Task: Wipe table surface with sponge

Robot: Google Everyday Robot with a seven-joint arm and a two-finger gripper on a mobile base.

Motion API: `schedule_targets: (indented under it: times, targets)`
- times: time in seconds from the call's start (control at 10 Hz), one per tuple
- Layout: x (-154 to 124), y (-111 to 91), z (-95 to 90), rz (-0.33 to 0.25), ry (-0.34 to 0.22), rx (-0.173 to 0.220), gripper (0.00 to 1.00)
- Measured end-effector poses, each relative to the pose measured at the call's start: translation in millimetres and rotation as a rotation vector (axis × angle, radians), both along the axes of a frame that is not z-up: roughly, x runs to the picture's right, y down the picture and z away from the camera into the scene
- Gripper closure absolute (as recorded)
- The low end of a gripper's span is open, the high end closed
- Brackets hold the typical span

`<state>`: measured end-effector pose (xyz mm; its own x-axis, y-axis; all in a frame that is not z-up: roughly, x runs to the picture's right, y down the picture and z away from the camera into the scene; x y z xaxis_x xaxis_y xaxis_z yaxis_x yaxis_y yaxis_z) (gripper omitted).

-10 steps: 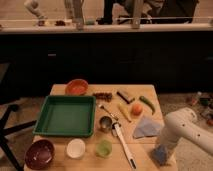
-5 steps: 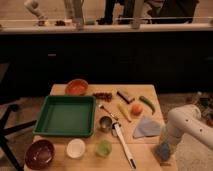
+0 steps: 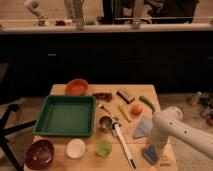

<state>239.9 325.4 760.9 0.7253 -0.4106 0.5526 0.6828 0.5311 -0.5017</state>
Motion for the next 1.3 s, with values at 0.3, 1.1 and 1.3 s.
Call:
schedule_targets:
  times: [0.3, 1.1, 1.3]
  targets:
    - [5, 4, -9.8, 0.015, 0.021, -0.004, 1.00]
    - [101, -4, -9.1, 0.077, 0.129, -0.007, 1.00]
    - [84, -5, -4.8, 0.065, 0.109, -0.011, 1.00]
